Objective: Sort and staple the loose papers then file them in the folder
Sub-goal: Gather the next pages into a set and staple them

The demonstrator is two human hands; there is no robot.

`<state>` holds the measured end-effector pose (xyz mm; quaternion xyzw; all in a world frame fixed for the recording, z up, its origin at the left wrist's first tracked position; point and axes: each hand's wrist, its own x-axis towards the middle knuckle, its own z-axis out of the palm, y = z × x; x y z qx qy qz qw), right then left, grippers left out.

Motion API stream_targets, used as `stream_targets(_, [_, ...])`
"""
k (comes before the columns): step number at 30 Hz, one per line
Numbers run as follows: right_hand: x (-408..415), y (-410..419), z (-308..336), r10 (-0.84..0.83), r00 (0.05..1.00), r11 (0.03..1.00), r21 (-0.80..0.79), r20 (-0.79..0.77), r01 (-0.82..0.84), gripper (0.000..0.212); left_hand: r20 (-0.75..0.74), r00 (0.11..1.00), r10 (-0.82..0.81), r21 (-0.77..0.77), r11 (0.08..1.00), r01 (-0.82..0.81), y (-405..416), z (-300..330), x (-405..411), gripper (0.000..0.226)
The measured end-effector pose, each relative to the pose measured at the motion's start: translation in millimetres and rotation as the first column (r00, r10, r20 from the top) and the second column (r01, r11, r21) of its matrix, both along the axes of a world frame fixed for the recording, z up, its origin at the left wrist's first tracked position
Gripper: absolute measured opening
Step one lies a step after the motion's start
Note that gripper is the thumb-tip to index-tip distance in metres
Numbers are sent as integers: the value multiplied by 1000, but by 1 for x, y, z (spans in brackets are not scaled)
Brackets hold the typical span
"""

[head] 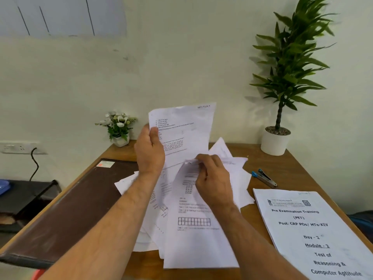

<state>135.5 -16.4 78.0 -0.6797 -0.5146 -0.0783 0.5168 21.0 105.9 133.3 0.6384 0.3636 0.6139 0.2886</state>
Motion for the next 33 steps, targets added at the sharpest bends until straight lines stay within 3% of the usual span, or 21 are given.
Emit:
stream_targets(4, [-5, 3, 26, -16, 992, 976, 217, 128, -12, 28, 1, 997, 73, 129, 989, -73, -9, 29, -4, 35])
stream_targets(11, [-17, 0, 68, -45, 964, 910, 410, 260, -68, 27, 219, 975, 36, 86, 995, -56, -22, 60, -17, 23])
stream_targets(16, [-31, -14, 103, -57, 938, 874, 471, 342, -118, 28, 292, 956, -40, 81, 997, 17, -32, 90, -29, 23])
stream_targets(20, [-40, -24, 129, -102, 888, 865, 481, 448, -143, 29, 345, 918, -197, 15, 979, 204, -47, 110, -31, 25])
stream_targets(27, [-45, -22, 134, -183, 860, 915, 403, 477, -29, 34, 525, 716, -461, -250, 721, 647, -58, 95, -29, 29])
stream_targets(33, [-40, -18, 117, -153, 916, 963, 264, 370, 54, 34, 521, 679, -518, -309, 626, 716, -67, 63, -32, 27])
